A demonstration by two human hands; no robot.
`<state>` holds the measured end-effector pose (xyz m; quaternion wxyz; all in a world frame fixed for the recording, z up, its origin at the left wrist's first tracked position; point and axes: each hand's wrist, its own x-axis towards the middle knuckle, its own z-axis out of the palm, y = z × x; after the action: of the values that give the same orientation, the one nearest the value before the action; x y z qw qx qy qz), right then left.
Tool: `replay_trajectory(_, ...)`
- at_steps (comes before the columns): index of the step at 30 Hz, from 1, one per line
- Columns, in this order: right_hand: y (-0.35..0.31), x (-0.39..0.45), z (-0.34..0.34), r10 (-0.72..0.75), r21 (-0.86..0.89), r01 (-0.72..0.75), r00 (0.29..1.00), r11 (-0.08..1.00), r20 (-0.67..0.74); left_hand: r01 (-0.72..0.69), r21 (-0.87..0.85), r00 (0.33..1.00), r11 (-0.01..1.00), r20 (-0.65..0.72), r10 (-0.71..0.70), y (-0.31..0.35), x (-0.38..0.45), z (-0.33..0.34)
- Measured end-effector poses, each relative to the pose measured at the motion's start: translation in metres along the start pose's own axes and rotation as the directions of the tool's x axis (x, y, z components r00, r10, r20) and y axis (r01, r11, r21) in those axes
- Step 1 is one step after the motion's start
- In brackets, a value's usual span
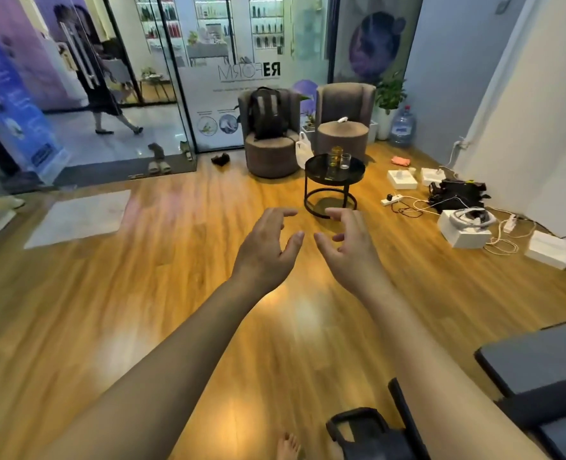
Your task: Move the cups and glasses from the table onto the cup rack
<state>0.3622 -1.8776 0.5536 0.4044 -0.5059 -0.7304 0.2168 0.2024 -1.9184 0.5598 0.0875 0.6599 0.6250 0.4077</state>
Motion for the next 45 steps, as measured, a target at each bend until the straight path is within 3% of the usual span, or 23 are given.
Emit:
replay_trajectory(9,0.041,0.193,0.047,0.077,-0.016,-0.077,0.997,0.997,-0.015,0.026,-0.075,0.99,0.997,0.143,-0.015,-0.081,0.207,0.049)
replay_trajectory(20,0.125,0.359,0.097,0.23,-0.079,-0.228,0.973,0.97,0.024,0.049,-0.164,0.964,0.985,0.265,-0.004,-0.179,0.396,0.143)
replay_trajectory(32,0.183,0.618,0.18,0.338,-0.044,-0.34,0.94,0.939,-0.052,0.017,-0.155,0.918,0.988,0.393,0.046,-0.297,0.664,0.208)
replay_trajectory(45,0.307,0.823,0.24,0.429,-0.017,-0.43,0.902,0.903,-0.036,0.048,-0.15,0.874,0.988,0.484,0.031,-0.38,0.863,0.333)
